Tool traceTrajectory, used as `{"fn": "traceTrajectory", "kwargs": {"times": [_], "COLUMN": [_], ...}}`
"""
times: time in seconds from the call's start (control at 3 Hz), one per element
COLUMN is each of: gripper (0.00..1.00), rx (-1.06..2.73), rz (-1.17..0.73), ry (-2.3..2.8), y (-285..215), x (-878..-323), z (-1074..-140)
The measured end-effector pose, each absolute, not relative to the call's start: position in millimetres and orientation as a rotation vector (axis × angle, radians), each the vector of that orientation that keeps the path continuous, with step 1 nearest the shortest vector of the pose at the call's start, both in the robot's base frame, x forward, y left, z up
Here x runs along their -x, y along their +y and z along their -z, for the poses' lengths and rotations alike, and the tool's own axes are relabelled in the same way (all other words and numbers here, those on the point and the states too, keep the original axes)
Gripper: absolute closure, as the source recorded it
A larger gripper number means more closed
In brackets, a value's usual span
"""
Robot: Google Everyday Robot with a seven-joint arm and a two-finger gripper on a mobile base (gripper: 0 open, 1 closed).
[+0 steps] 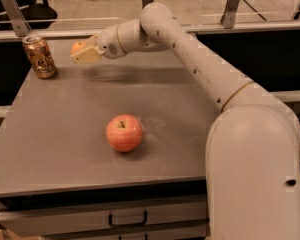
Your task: Move orange near orange can
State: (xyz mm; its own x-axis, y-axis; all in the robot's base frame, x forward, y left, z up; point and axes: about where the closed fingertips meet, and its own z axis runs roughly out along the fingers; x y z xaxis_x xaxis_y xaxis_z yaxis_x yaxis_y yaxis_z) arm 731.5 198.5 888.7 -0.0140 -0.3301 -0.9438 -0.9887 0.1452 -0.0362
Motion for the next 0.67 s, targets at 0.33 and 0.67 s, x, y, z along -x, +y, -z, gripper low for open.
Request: {"fn": "traceTrajectory", "kwargs": {"times": [0.33,0.67], "gripper": [0.82,0.59], "rx": [1.392,1.399], "rz": [-0.903,-0.88], "ry": [1.476,1.458], "y": [225.9,240.4], "x": [-718.3,-716.8], "z": [-881.3,-872.4]}}
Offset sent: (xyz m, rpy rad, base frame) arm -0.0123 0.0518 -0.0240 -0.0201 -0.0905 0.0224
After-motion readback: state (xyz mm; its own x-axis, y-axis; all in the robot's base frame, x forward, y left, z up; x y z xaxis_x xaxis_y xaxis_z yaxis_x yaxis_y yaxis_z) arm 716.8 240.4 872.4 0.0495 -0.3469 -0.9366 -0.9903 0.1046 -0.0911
